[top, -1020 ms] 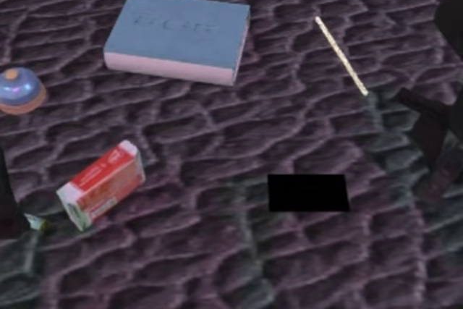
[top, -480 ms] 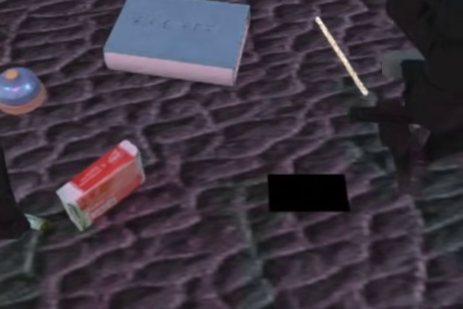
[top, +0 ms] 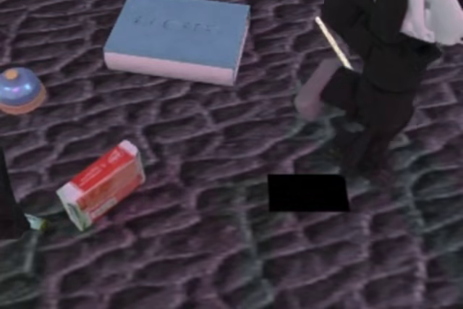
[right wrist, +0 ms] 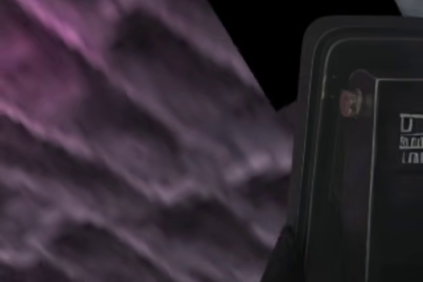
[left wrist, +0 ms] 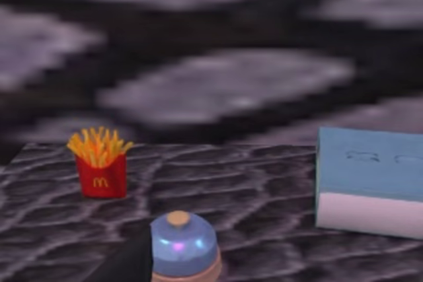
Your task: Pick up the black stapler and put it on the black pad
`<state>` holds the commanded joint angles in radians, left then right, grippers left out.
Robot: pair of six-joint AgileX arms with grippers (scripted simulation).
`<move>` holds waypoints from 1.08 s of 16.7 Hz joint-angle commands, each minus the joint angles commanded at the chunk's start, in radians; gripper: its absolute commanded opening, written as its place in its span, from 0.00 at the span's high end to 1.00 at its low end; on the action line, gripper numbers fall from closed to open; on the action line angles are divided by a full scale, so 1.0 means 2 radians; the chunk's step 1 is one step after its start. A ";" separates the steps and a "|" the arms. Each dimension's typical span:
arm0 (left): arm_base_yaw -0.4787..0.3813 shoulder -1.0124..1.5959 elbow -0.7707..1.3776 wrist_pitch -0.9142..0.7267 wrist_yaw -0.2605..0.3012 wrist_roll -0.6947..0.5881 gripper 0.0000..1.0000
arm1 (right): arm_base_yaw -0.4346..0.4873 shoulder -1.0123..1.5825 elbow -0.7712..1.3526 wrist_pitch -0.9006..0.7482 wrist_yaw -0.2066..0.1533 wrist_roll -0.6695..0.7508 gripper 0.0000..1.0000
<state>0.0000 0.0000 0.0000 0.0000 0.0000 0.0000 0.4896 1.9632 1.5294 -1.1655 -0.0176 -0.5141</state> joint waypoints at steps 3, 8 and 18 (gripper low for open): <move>0.000 0.000 0.000 0.000 0.000 0.000 0.00 | 0.020 0.006 0.020 0.003 -0.001 -0.130 1.00; 0.000 0.000 0.000 0.000 0.000 0.000 0.00 | 0.040 0.001 0.042 0.015 0.000 -0.243 1.00; 0.000 0.000 0.000 0.000 0.000 0.000 0.00 | 0.039 0.014 0.020 0.051 0.001 -0.248 1.00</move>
<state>0.0000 0.0000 0.0000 0.0000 0.0000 0.0000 0.5680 1.9919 1.5700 -1.0631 -0.0157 -1.0099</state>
